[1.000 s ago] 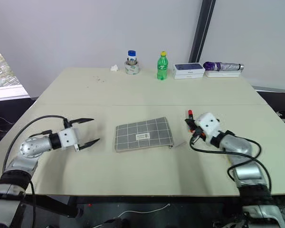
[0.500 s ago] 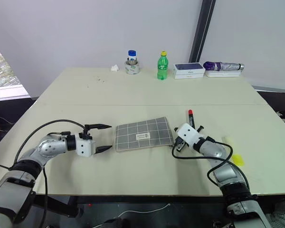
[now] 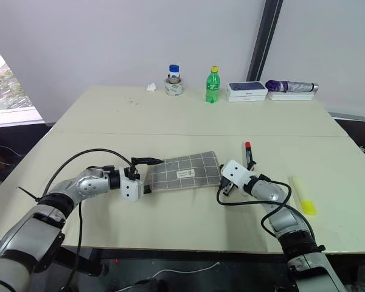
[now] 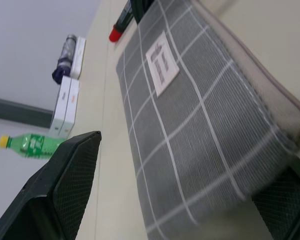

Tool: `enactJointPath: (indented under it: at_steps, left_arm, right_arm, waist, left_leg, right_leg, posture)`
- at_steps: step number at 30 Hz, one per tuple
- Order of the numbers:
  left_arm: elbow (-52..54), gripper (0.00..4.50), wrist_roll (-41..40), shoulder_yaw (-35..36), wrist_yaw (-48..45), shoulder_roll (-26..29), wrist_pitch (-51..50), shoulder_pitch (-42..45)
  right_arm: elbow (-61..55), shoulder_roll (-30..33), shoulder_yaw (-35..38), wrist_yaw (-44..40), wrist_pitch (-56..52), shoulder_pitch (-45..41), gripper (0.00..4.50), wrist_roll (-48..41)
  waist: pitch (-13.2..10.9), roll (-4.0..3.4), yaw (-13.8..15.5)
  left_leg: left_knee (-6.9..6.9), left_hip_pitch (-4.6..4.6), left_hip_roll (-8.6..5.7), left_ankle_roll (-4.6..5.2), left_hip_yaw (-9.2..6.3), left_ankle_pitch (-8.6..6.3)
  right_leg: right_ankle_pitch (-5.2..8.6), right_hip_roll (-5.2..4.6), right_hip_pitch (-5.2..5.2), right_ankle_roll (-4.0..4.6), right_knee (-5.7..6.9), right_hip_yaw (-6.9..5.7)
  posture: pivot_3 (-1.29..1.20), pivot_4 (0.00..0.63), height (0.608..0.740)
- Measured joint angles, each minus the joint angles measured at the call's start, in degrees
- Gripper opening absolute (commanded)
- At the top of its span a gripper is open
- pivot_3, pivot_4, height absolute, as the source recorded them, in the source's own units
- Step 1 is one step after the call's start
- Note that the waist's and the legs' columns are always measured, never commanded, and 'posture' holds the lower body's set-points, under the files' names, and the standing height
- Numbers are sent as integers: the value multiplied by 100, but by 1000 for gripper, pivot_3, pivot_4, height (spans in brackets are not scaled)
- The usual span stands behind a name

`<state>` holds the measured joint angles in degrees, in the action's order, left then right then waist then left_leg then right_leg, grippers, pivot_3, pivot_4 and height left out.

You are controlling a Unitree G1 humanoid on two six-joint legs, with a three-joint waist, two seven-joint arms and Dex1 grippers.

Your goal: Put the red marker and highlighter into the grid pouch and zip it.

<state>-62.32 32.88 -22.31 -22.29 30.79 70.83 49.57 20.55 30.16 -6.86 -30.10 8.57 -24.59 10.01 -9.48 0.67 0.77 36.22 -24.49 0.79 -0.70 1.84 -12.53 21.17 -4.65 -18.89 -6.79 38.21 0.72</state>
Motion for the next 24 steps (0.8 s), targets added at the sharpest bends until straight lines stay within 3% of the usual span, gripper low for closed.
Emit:
enactJointPath:
  at_steps: [2,5,12,18,21,24]
  left_arm:
    - [-12,4500,0,-63,0,-50,16,35]
    - [-89,3695,-82,-128,-120,-88,66,44]
    - [-150,170,-436,-149,-530,-95,145,-18]
    - [-55,29,-737,-147,-810,-63,204,-79]
    - [-33,0,-1234,-80,-1142,-112,127,-209]
    - [76,0,-1767,77,-1496,-174,-79,-396]
  right_arm:
    - [0,-1,0,0,8,0,18,0]
    - [0,0,0,0,12,1,0,0]
    - [-3,5,0,-1,12,35,0,-3]
    - [-55,5,7,-90,1,67,0,-50]
    - [-263,15,138,-314,-156,161,881,-359]
    - [-643,44,404,-570,-425,234,2255,-815]
  waist:
    - [0,0,-6]
    - [0,0,-13]
    - [3,-5,-31]
    - [8,-13,-59]
    - [8,-13,-63]
    - [8,-13,-71]
  left_leg:
    - [-1,1,0,-1,0,0]
    - [-1,1,1,-1,1,1]
    - [-2,3,3,-3,3,2]
    - [-5,6,5,-5,4,3]
    - [-5,6,5,-5,3,3]
    - [-4,5,7,-4,3,2]
  right_leg:
    - [0,1,0,0,0,0]
    - [0,2,-1,0,0,1]
    - [0,4,-1,0,0,3]
    - [0,6,0,0,-2,4]
    - [0,6,0,0,-2,4]
    - [0,6,0,0,-2,4]
  posture:
    - [0,150,740]
    - [0,150,740]
    - [0,150,740]
    - [0,150,740]
    - [0,150,740]
    - [0,150,740]
